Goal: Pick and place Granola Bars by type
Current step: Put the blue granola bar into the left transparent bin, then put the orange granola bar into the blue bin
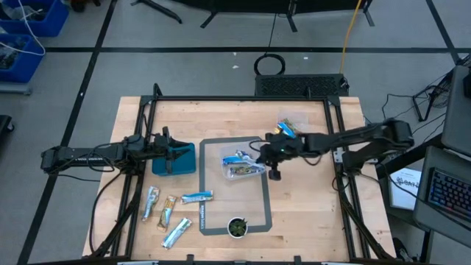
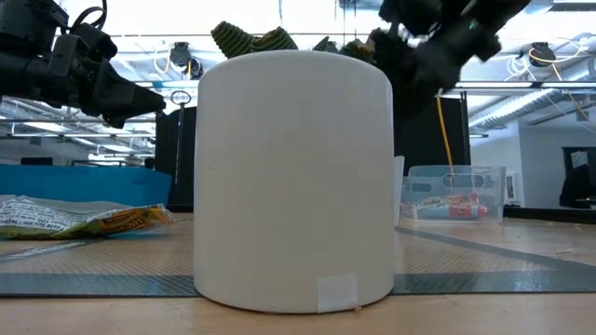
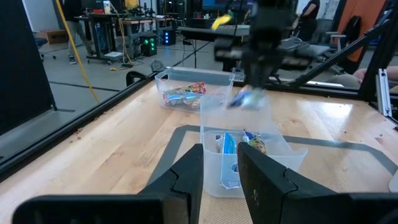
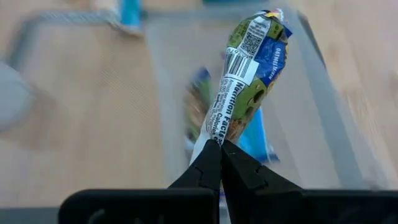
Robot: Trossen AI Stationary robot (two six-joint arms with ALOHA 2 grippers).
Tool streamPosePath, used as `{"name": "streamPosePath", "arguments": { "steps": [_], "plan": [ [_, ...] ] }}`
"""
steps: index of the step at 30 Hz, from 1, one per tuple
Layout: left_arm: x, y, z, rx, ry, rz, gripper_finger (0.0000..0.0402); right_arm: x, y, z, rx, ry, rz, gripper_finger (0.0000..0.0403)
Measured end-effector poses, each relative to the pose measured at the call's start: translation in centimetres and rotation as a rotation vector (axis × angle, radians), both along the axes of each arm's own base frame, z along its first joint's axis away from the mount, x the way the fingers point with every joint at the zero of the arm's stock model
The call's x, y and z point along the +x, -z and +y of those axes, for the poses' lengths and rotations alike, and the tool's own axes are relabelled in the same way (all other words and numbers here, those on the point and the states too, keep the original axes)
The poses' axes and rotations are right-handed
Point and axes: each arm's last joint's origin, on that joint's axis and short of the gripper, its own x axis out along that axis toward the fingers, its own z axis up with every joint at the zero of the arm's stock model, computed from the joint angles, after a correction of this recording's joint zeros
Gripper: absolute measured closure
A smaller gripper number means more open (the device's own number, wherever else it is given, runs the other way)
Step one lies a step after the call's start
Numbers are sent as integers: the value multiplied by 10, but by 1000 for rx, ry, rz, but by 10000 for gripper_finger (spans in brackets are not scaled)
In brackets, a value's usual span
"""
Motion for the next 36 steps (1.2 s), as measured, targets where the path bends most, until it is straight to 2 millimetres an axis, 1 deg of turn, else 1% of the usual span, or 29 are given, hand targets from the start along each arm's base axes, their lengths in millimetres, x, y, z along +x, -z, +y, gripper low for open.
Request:
{"name": "streamPosePath", "arguments": {
  "steps": [4,6,9,13,20,23,27,32,36],
  "plan": [
    [0,0,0,0,0,0,298,7,23,-13,-2,36,83,403],
    [0,0,0,0,0,0,298,10,30,-16,-3,44,100,403],
    [0,0,0,0,0,0,298,12,36,-19,-2,48,110,403],
    [0,0,0,0,0,0,298,13,40,-19,36,24,128,403],
    [0,0,0,0,0,-1,298,15,38,-19,58,44,94,401],
    [0,0,0,0,0,-1,298,17,36,-19,80,69,73,391],
    [0,0,0,0,0,-1,298,17,35,-19,92,78,60,359],
    [0,0,0,0,0,0,298,17,35,-19,94,76,59,291],
    [0,0,0,0,0,-1,298,16,26,-19,107,87,22,241]
  ]
}}
